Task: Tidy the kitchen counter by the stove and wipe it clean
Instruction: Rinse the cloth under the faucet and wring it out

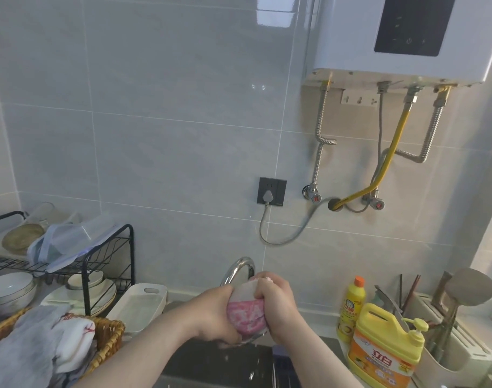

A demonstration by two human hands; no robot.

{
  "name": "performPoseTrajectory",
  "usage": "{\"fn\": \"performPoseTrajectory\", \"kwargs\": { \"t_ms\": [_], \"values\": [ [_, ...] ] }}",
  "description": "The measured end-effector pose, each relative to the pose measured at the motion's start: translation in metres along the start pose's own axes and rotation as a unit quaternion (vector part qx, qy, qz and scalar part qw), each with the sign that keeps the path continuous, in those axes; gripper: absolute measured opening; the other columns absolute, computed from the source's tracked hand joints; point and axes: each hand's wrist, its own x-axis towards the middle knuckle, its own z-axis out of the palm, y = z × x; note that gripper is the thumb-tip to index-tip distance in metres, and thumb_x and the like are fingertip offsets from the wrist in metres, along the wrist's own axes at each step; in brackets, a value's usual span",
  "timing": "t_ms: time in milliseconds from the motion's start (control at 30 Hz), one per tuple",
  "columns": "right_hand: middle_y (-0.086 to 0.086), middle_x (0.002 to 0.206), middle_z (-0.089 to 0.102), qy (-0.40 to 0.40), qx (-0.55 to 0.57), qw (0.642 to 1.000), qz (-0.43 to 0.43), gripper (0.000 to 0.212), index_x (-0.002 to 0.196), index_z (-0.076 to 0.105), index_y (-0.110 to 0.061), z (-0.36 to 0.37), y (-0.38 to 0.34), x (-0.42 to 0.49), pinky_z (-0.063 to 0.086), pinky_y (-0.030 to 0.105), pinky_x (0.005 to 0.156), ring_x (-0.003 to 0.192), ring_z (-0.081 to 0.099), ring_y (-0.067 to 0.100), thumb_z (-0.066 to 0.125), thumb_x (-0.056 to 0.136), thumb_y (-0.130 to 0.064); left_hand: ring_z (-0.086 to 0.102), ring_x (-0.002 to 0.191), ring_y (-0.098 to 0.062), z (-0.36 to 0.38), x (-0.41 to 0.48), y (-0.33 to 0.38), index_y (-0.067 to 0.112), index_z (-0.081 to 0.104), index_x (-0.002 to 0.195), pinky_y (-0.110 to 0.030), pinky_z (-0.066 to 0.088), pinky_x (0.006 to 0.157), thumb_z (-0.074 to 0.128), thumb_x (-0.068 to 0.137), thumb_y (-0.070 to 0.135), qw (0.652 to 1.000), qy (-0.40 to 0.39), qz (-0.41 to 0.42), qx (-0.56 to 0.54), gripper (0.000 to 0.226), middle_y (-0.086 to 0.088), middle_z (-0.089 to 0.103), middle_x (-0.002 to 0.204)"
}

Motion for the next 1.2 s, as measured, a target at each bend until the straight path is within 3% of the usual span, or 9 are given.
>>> {"fn": "performPoseTrajectory", "kwargs": {
  "t_ms": [200, 333, 500, 633, 767, 900, 1033, 1133, 1200],
  "values": [
    [0.01, 0.067, 0.036, -0.019, -0.021, 0.999, -0.044, 0.033, 0.066, 0.042, 0.015, 0.009, 0.008, 0.011, 0.024, 0.036, 0.06, 0.068, 0.031, 0.022, 0.045, 0.048, -0.012, 0.064, 0.084, -0.022, 0.006, 0.007, -0.02, 0.013, 0.066, 0.104, -0.031, 0.052, 0.064, 0.072, 0.059, 0.003, 0.942, -0.165, -0.029, -0.29, 0.046, -0.008, 0.066, 0.089],
    [0.011, 0.068, 0.041, -0.075, -0.022, 0.996, -0.032, 0.043, 0.068, 0.049, 0.014, 0.017, 0.016, 0.017, 0.03, 0.035, 0.061, 0.067, 0.037, 0.023, 0.051, 0.04, -0.019, 0.062, 0.099, -0.028, 0.005, 0.014, -0.053, 0.007, 0.06, 0.122, -0.039, 0.052, 0.086, 0.083, 0.068, 0.027, 0.844, -0.302, -0.008, -0.444, 0.062, -0.013, 0.066, 0.109],
    [0.007, 0.059, 0.055, -0.139, -0.033, 0.989, -0.038, 0.02, 0.061, 0.062, -0.005, 0.033, 0.018, 0.021, 0.04, 0.024, 0.056, 0.059, 0.052, 0.018, 0.046, 0.049, -0.008, 0.046, 0.122, -0.034, 0.025, 0.025, -0.076, 0.0, 0.041, 0.137, -0.048, 0.03, 0.109, 0.068, 0.081, 0.037, 0.74, -0.403, 0.08, -0.533, 0.072, -0.019, 0.051, 0.131],
    [0.01, 0.067, 0.06, -0.159, -0.077, 0.984, -0.026, 0.025, 0.066, 0.068, -0.01, 0.038, 0.024, 0.037, 0.044, 0.031, 0.064, 0.067, 0.057, 0.02, 0.048, 0.05, -0.011, 0.06, 0.096, -0.028, 0.026, 0.033, -0.088, -0.004, 0.051, 0.126, -0.035, 0.048, 0.085, 0.074, 0.07, 0.026, 0.718, -0.39, 0.048, -0.574, 0.067, -0.019, 0.064, 0.108],
    [0.004, 0.087, 0.07, -0.181, -0.111, 0.977, 0.025, 0.034, 0.086, 0.073, -0.022, 0.027, 0.026, 0.046, 0.048, 0.032, 0.075, 0.086, 0.062, 0.019, 0.055, 0.058, -0.018, 0.066, 0.064, -0.028, 0.019, 0.034, -0.093, -0.007, 0.064, 0.104, -0.034, 0.054, 0.057, 0.078, 0.049, 0.003, 0.752, -0.303, -0.037, -0.584, 0.058, -0.021, 0.066, 0.077],
    [0.021, 0.117, 0.064, -0.137, -0.047, 0.981, 0.127, 0.044, 0.114, 0.066, -0.019, 0.005, 0.038, 0.041, 0.054, 0.039, 0.077, 0.092, 0.064, 0.026, 0.06, 0.075, -0.037, 0.062, 0.078, -0.035, 0.011, 0.032, -0.095, 0.008, 0.07, 0.106, -0.036, 0.053, 0.063, 0.064, 0.063, -0.006, 0.864, -0.159, -0.042, -0.476, 0.046, -0.034, 0.066, 0.092],
    [0.019, 0.115, 0.067, -0.152, -0.019, 0.948, 0.279, 0.059, 0.118, 0.065, -0.018, 0.002, 0.058, 0.021, 0.056, 0.043, 0.071, 0.087, 0.064, 0.032, 0.043, 0.091, -0.066, 0.068, 0.076, -0.013, 0.023, 0.026, -0.105, 0.027, 0.075, 0.093, -0.03, 0.051, 0.068, 0.072, 0.064, 0.01, 0.956, -0.008, 0.016, -0.293, 0.034, 0.001, 0.075, 0.083],
    [0.021, 0.113, 0.069, -0.131, 0.073, 0.937, 0.314, 0.069, 0.114, 0.068, -0.016, 0.021, 0.064, 0.011, 0.054, 0.052, 0.085, 0.103, 0.066, 0.044, 0.036, 0.089, -0.072, 0.069, 0.083, -0.004, 0.035, 0.021, -0.112, 0.034, 0.065, 0.095, -0.025, 0.054, 0.073, 0.067, 0.073, 0.028, 0.989, 0.093, 0.046, -0.105, 0.023, 0.012, 0.073, 0.087],
    [0.018, 0.086, 0.069, -0.123, 0.128, 0.935, 0.307, 0.068, 0.085, 0.072, -0.01, 0.04, 0.066, 0.009, 0.051, 0.039, 0.07, 0.077, 0.066, 0.034, 0.042, 0.088, -0.072, 0.065, 0.094, -0.012, 0.042, 0.021, -0.116, 0.031, 0.054, 0.1, -0.027, 0.049, 0.075, 0.059, 0.081, 0.028, 0.99, 0.125, 0.052, 0.047, 0.02, 0.007, 0.068, 0.097]
  ]
}}
